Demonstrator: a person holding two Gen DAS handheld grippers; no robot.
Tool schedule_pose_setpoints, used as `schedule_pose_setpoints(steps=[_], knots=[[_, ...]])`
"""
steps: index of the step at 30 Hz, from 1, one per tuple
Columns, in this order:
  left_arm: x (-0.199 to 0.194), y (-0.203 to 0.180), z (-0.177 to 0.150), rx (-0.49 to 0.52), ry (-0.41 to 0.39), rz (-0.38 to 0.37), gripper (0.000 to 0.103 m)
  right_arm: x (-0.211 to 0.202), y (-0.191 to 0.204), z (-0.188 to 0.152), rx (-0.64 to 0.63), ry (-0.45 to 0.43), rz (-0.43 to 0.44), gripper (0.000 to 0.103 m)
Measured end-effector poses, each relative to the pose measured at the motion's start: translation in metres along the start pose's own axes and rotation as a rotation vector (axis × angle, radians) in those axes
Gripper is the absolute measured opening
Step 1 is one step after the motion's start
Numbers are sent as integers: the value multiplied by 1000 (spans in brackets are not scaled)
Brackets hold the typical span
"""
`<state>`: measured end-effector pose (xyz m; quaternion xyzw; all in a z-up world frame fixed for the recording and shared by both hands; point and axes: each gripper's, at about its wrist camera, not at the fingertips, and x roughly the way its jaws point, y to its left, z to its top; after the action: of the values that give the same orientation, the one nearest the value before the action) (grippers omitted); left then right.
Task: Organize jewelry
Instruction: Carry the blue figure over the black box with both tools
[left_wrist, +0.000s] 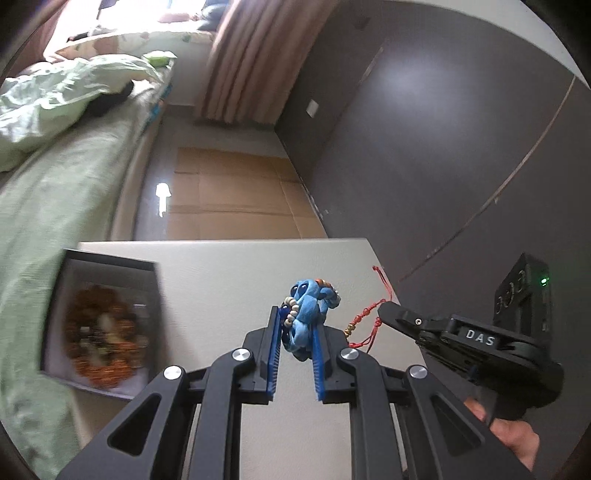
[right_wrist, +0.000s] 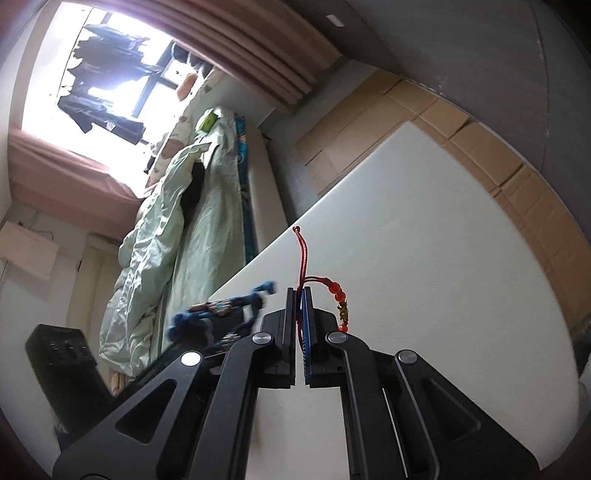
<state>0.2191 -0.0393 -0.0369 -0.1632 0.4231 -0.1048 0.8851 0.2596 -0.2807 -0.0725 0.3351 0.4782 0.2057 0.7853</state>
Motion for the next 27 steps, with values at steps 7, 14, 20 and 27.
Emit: schedule_pose_setpoints(steps=[7,14,20,27], knots=[[-48,47,1,-97,-96,36,13,3,24,-7,-51,-29,71,4],[-58,94,-7,-179,-92,52,13,11,50,-21,-106,-29,133,4],[-58,126,-11,-255,-59,63,14,23,66,-30,-143,-24,108,4],[-75,146,-4,-298,-98,56,70,40,79,-38,-152,-12,133,4]])
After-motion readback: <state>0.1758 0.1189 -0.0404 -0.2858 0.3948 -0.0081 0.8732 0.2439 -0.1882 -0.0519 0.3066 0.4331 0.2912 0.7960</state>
